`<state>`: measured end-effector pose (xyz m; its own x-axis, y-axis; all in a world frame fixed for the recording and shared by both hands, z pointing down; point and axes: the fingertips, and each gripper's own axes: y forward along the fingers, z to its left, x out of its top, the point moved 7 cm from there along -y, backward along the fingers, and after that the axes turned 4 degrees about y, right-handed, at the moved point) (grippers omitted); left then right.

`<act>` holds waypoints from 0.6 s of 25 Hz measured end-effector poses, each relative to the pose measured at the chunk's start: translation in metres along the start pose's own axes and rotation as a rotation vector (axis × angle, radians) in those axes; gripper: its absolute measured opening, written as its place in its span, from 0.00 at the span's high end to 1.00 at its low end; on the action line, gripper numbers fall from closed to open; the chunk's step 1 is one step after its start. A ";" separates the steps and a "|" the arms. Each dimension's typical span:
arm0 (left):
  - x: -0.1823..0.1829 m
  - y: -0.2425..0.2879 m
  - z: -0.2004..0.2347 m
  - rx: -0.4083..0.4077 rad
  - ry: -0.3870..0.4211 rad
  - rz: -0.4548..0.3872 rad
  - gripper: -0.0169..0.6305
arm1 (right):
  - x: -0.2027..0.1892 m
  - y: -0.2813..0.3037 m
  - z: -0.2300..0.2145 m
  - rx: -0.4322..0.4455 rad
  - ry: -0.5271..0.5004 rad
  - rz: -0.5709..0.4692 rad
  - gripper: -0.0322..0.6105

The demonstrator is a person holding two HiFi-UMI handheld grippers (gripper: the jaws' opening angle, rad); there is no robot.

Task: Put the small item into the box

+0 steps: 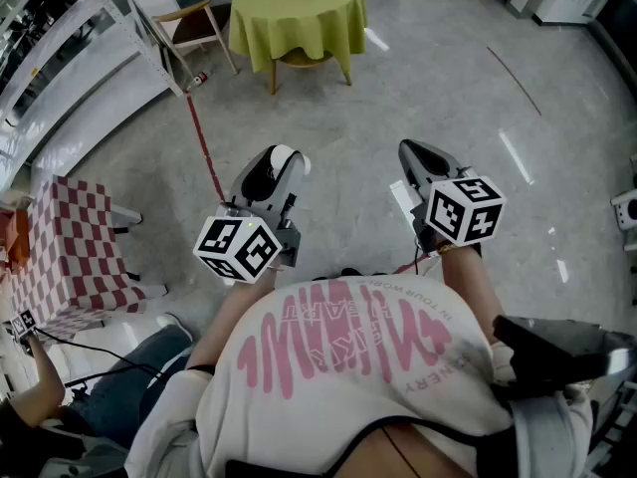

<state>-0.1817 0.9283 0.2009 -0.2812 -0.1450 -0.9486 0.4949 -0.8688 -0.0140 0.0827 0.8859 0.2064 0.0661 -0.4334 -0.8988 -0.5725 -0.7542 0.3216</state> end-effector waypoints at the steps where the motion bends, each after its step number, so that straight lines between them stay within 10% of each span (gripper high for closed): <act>1: 0.001 -0.001 0.002 -0.001 0.001 -0.003 0.69 | 0.000 0.001 0.002 -0.001 0.000 -0.001 0.94; 15: 0.012 -0.020 0.054 0.016 -0.011 -0.024 0.69 | 0.004 0.022 0.020 -0.032 0.027 -0.044 0.94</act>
<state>-0.2395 0.9178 0.2065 -0.3019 -0.1289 -0.9446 0.4743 -0.8798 -0.0315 0.0541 0.8770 0.2037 0.1132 -0.4127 -0.9038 -0.5423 -0.7878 0.2919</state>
